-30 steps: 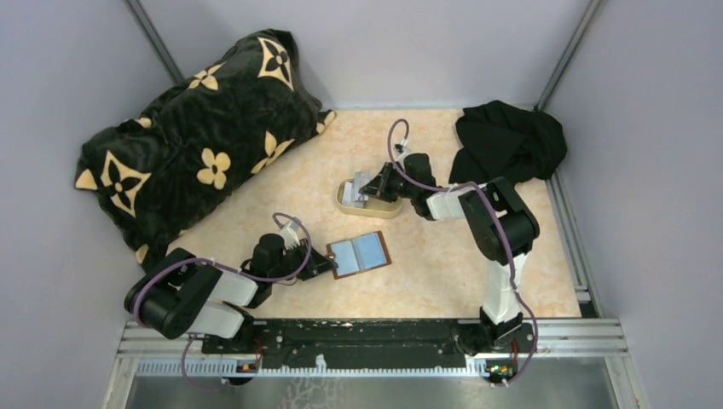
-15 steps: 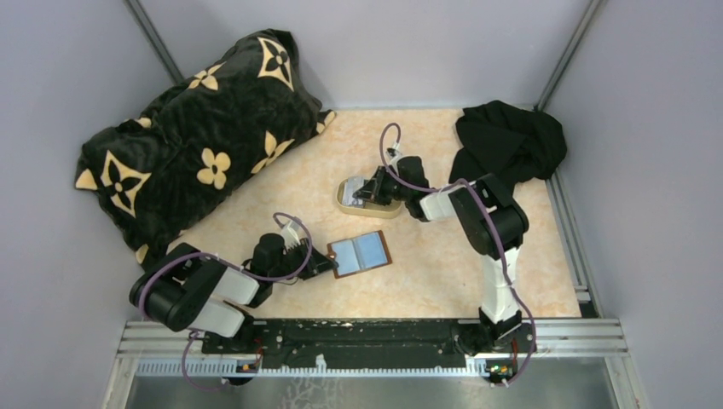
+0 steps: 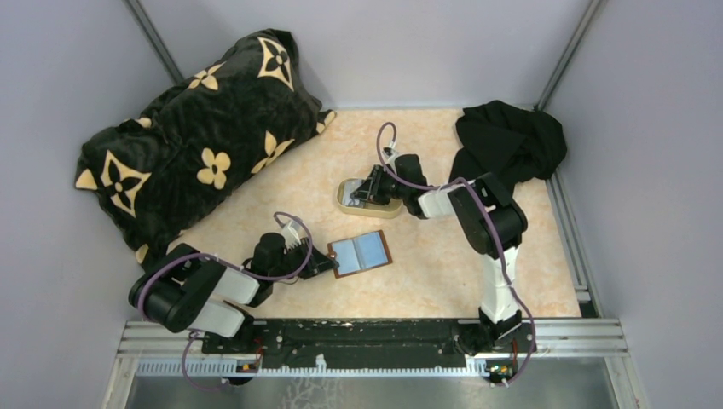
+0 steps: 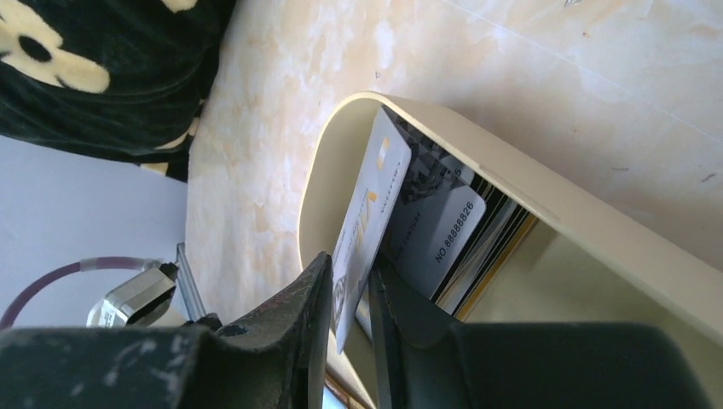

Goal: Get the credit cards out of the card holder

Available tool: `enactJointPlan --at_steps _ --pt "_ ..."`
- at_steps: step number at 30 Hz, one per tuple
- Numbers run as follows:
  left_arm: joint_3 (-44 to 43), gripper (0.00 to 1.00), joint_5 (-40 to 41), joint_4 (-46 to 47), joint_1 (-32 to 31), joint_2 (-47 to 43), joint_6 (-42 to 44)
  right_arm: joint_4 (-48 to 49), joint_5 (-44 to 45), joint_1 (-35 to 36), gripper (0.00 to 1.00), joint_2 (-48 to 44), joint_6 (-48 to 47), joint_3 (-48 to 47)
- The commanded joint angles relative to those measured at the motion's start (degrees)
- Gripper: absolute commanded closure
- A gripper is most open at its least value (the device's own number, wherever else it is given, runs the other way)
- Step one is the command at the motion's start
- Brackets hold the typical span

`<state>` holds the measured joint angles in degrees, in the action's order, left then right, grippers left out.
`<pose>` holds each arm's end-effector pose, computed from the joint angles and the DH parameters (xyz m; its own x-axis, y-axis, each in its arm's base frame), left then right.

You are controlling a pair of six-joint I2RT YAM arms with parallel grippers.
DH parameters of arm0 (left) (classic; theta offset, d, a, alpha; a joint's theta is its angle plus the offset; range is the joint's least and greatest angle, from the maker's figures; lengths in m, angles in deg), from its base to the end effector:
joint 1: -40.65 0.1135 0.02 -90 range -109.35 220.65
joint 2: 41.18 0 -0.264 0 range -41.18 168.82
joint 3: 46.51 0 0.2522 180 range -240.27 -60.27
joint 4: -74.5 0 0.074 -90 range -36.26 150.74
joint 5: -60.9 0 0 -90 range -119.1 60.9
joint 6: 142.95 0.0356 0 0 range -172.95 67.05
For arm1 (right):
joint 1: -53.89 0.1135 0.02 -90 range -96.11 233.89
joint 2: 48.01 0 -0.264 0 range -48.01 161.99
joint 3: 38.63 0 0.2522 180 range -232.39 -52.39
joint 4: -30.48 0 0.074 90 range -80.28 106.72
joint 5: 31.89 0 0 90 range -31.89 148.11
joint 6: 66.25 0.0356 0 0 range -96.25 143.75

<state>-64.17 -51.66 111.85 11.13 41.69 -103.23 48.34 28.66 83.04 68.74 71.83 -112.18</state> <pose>0.1564 -0.1043 0.0966 -0.8369 -0.3424 -0.4271 0.1666 0.5838 -0.7946 0.3562 0.2187 0.1317 -0.8541 0.2655 -0.4472 -0.2645 0.5186 0.8131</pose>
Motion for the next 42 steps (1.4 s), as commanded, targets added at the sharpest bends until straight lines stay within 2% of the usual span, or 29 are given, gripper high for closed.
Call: enactJointPlan --at_steps 1,11,17,26,30,33,35,42 --pt "0.42 0.76 3.29 -8.81 -0.16 0.16 2.57 -4.87 1.67 0.45 0.76 -3.93 -4.44 -1.09" --pt "-0.05 0.74 3.42 -9.66 -0.22 -0.68 3.0 -9.78 4.76 0.26 0.73 -10.11 -9.01 2.36" --pt "-0.2 0.73 5.07 -10.12 -0.14 -0.19 4.42 -12.82 7.54 -0.8 0.73 -17.27 -12.49 6.87" --pt "-8.11 0.71 7.13 -20.72 0.26 -1.25 8.61 -14.44 9.48 -0.69 0.73 -29.49 -16.47 14.72" --pt "-12.01 0.67 6.06 -22.99 0.41 -0.57 9.54 -15.36 9.71 -0.34 0.74 -33.16 -17.76 17.8" --pt "-11.82 0.63 5.61 -23.75 0.24 -3.45 8.97 -15.64 9.96 -0.14 0.74 -35.83 -18.44 19.79" --pt "-11.0 0.58 8.45 -27.28 -0.13 -7.72 9.16 -16.42 10.44 -0.14 0.74 -36.97 -19.13 20.59" --pt "-12.82 0.12 14.02 -43.61 -0.23 -25.4 13.38 -15.62 10.99 -0.17 0.74 -38.12 -19.32 23.08"
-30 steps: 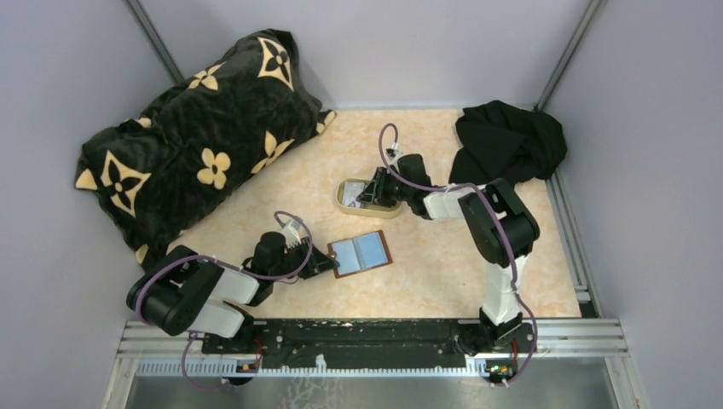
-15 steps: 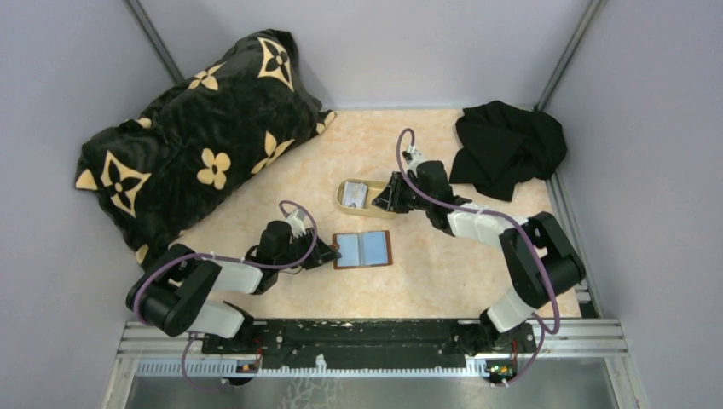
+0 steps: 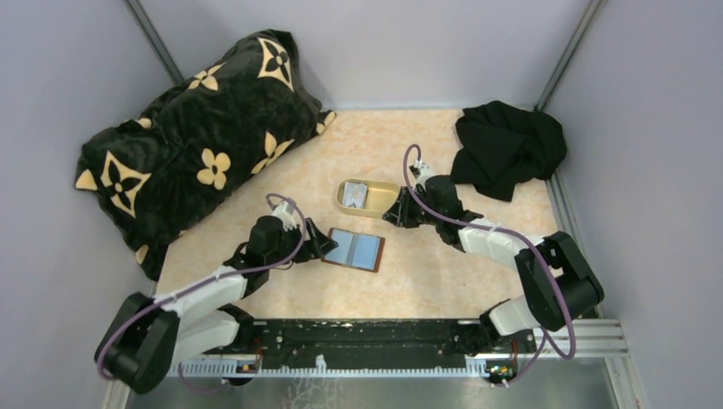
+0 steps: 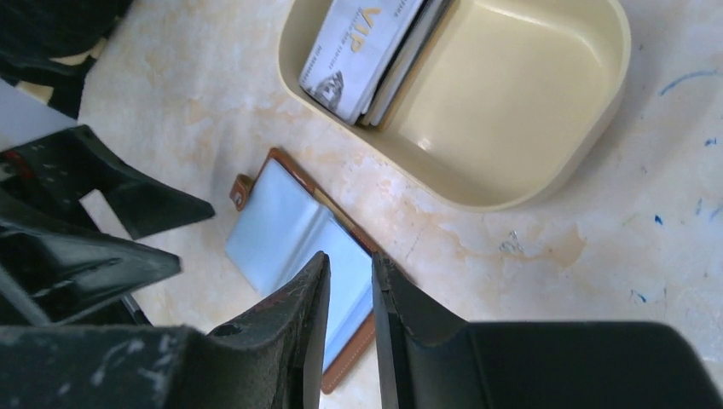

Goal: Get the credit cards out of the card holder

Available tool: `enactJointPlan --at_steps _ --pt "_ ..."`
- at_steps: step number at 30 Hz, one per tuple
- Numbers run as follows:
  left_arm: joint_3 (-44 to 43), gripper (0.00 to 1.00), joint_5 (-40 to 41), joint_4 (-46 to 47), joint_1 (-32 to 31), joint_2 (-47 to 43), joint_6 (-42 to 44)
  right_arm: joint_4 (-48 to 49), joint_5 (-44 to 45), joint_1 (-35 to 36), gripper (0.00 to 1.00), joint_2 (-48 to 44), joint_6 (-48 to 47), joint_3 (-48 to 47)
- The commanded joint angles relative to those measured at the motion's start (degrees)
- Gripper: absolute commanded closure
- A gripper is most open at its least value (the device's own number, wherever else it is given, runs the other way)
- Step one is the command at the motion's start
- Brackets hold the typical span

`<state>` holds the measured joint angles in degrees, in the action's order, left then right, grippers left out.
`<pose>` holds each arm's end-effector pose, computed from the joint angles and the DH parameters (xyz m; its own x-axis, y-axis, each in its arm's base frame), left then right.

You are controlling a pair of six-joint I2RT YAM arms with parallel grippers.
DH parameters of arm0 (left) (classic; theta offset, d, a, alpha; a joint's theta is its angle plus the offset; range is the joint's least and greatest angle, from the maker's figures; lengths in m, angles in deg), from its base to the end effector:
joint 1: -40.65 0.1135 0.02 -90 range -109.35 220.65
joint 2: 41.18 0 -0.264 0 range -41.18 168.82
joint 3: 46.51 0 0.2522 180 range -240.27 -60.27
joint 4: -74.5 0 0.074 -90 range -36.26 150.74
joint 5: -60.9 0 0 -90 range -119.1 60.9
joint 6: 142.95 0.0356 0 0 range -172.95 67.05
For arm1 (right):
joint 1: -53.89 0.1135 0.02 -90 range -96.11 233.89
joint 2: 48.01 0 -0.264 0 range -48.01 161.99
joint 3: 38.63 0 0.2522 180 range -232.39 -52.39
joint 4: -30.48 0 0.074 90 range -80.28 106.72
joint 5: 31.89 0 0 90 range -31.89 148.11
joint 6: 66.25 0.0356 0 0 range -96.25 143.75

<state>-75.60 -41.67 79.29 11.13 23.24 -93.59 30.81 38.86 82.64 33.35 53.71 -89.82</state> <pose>0.1749 -0.1080 0.1505 -0.7550 -0.3030 -0.5815 0.2007 0.7375 -0.6449 0.2501 0.1506 0.1942 -0.7299 0.1373 -0.6696 -0.3928 0.7175 0.5753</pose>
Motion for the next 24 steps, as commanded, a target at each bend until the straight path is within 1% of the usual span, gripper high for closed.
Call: enactJointPlan --at_steps 1,3,5,9,15,19,24 --pt "-1.71 0.07 4.61 -13.51 -0.25 -9.29 3.88 2.05 0.56 0.21 0.75 -3.05 -1.19 0.91" --pt "-2.01 0.02 5.19 -15.85 -0.2 -11.92 4.01 1.85 -0.04 0.25 0.75 -3.53 -1.16 1.13" --pt "-2.15 0.01 5.5 -18.0 -0.26 -14.43 3.66 1.48 -0.36 0.31 0.75 -4.25 -1.21 1.46" --pt "-1.51 0.01 4.7 -19.22 -0.19 -19.47 4.51 0.71 -0.7 0.85 0.75 -6.41 -1.55 2.51" --pt "-4.62 0.01 4.7 -25.21 -0.16 -23.32 3.67 -2.12 -3.19 0.95 0.74 -8.07 -3.51 3.16" --pt "-5.6 0.01 5.7 -25.94 -0.19 -27.11 3.99 -3.54 -2.58 0.95 0.74 -10.35 -4.13 3.94" --pt "-7.7 0.01 6.61 -28.77 -0.19 -27.95 5.1 -5.6 -2.52 0.95 0.74 -12.98 -4.19 4.69"
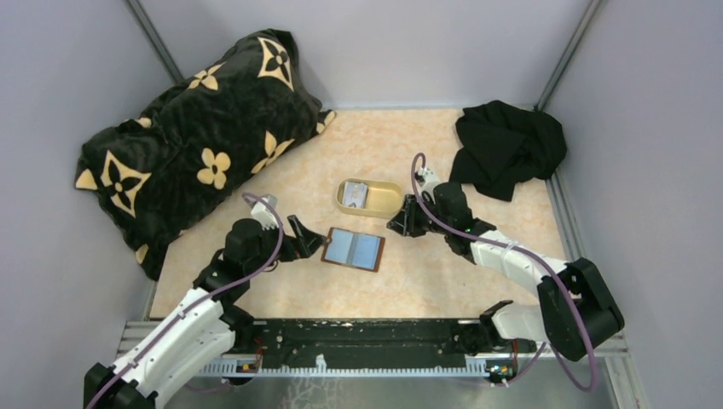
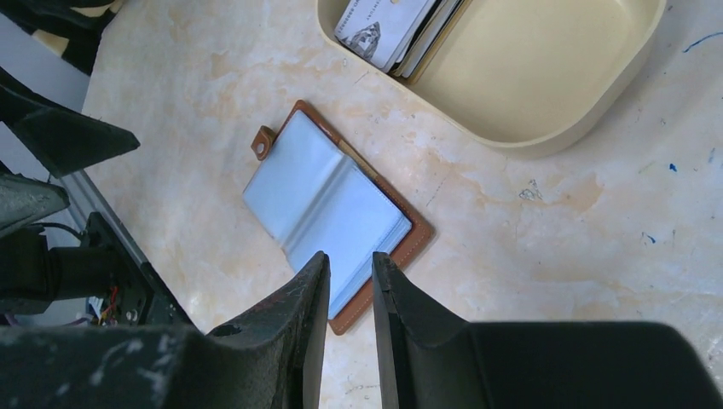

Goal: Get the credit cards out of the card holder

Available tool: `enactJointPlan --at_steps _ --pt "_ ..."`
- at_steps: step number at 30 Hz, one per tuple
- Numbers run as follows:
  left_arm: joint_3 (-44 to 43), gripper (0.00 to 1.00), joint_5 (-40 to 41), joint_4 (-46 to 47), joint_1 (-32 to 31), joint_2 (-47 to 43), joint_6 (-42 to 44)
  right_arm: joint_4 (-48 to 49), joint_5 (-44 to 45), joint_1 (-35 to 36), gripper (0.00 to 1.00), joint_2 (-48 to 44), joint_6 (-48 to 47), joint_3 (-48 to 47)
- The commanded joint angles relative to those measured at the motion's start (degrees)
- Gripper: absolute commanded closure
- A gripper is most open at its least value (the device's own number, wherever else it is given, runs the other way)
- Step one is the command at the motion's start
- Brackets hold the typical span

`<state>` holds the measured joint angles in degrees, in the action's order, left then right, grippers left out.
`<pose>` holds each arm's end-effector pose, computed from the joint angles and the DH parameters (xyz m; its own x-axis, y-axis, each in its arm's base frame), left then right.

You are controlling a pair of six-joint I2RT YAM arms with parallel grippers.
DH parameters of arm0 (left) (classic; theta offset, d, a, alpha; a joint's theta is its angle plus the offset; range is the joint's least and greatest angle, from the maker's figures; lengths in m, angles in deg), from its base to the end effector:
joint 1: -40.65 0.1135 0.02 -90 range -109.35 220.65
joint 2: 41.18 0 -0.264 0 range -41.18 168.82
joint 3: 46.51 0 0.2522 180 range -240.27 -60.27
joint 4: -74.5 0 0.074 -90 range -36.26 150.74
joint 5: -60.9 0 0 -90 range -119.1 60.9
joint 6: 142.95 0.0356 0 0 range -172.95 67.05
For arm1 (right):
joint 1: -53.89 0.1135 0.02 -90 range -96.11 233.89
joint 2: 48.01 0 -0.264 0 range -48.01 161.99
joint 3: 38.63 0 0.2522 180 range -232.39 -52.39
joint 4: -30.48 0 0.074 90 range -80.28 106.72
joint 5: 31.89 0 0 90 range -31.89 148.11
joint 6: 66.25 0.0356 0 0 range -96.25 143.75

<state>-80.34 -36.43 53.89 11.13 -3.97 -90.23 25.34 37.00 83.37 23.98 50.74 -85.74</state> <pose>0.1382 -0.0835 0.2138 -0.6390 -0.3286 -0.6955 0.2553 0.7624 -0.5947 0.2200 0.1391 0.2048 -0.7196 0.0795 -0.6898 -0.4533 0.6986 0.5535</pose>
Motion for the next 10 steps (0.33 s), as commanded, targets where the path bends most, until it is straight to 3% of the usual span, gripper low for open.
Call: enactJointPlan --at_steps 1,10 --pt "-3.01 0.01 1.32 -3.79 -0.2 -0.8 1.84 -0.12 -0.45 0.23 0.74 -4.2 -1.77 0.93" --pt "-2.19 0.01 3.67 -3.55 -0.16 -0.65 1.67 -3.01 4.65 0.15 0.73 -5.58 -6.15 -0.83"
